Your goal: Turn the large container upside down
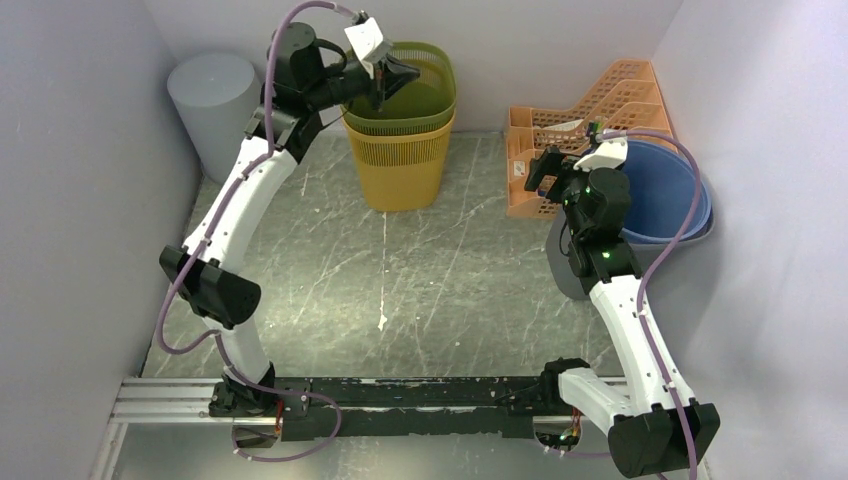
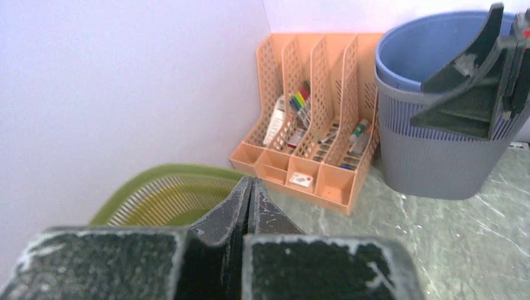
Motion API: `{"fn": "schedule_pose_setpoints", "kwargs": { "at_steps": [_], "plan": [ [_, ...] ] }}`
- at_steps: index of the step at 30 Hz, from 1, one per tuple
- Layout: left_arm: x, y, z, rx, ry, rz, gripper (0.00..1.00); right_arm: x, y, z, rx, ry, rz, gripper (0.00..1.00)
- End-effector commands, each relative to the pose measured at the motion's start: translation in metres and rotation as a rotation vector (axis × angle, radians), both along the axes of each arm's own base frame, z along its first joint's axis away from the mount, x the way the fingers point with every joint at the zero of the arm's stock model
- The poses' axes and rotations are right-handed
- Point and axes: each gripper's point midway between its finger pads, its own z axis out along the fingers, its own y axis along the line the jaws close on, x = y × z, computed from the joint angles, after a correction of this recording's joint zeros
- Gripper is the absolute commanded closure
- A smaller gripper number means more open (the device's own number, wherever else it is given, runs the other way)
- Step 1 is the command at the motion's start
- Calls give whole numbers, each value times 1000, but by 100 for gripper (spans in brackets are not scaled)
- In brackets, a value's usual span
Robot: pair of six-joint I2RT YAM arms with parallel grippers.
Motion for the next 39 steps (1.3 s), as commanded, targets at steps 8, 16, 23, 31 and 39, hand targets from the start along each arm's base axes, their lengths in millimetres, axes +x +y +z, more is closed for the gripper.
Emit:
{"fn": "schedule_pose_setpoints", "kwargs": {
  "at_steps": [8, 16, 23, 31, 39],
  "plan": [
    [-4, 19, -23, 96, 38, 83, 23, 2, 6, -14, 21, 125, 17, 0],
    [-21, 53, -25, 105, 51, 229, 0, 22, 33, 38, 59, 56, 127, 0],
    [-45, 87, -9, 27, 66, 365, 0, 48, 89, 71, 70, 30, 258, 0],
    [-51, 95, -36, 14, 207, 406, 0, 104, 128, 89, 90, 65, 302, 0],
    [-57, 105, -54, 9, 244, 451, 0, 154, 157, 81, 123, 120, 339, 3]
  ]
}}
